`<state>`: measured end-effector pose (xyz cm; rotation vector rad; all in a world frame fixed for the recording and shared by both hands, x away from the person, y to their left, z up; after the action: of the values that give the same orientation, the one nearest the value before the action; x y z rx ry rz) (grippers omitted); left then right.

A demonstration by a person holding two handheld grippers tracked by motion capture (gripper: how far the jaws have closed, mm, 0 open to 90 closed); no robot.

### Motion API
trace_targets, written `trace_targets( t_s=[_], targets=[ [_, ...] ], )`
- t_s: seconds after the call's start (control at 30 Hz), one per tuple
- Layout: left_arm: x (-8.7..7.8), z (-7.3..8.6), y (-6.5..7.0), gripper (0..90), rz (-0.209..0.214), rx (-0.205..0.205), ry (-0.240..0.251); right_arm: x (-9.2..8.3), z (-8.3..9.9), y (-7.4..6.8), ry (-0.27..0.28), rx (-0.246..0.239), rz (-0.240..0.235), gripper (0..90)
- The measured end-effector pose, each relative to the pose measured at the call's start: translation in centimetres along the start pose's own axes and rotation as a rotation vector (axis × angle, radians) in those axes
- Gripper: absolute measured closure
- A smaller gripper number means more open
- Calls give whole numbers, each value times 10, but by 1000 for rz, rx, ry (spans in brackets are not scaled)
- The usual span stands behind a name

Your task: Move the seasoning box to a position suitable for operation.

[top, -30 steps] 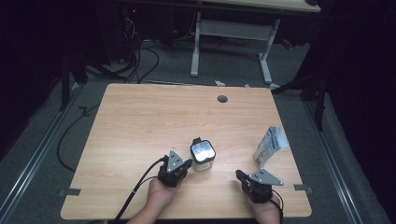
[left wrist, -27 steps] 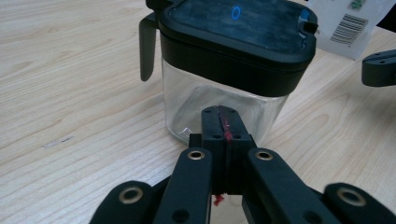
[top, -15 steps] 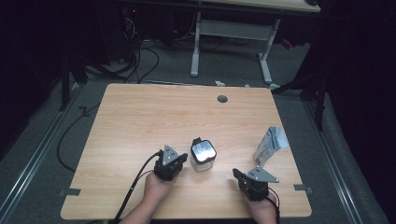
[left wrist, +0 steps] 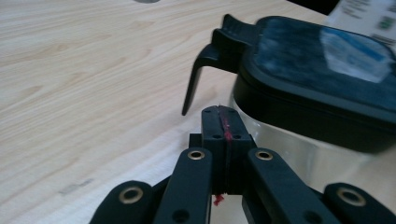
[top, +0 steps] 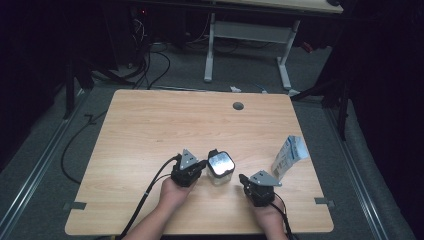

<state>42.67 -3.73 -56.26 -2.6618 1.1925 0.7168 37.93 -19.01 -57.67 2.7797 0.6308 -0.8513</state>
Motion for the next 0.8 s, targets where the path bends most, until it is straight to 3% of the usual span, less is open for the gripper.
trace_targets(
  t_s=[0.17, 0.27, 0.43, 0.53, 0.57, 0.67, 0.8],
  targets=[
    [-7, 6, 22, 900, 23, 8, 14, -5, 4, 12, 4, 19, 16, 900],
    [-7, 11, 24, 900, 18, 3, 2, -4, 3, 11, 4, 19, 10, 900],
    [-11, 14, 8, 899, -24, -10, -13, 3, 3, 8, -10, 14, 2, 900],
    [-16, 14, 2, 898, -27, -43, -6, 9, 2, 4, -11, 13, -7, 900],
    [-18, 15, -3, 897, -36, -8, -15, 11, 1, 3, -13, 11, 1, 900],
    [-25, 13, -6, 898, -40, -14, -2, 15, -2, 0, -17, 18, -5, 900],
    [-45, 6, -16, 889, -56, -9, 36, 33, -19, -11, -30, -2, -21, 899]
  ],
)
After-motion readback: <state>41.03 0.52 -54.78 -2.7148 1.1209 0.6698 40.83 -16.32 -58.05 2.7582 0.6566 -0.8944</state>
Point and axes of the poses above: each handheld gripper's, and its own axes: x roughly forward along the jaws, z roughly out of its underside, y roughly to its right, the point moved 10 cm from there along x, roughly forward along the jaws, and after that the axes turned 2 degrees about x, right-handed, at the moved point
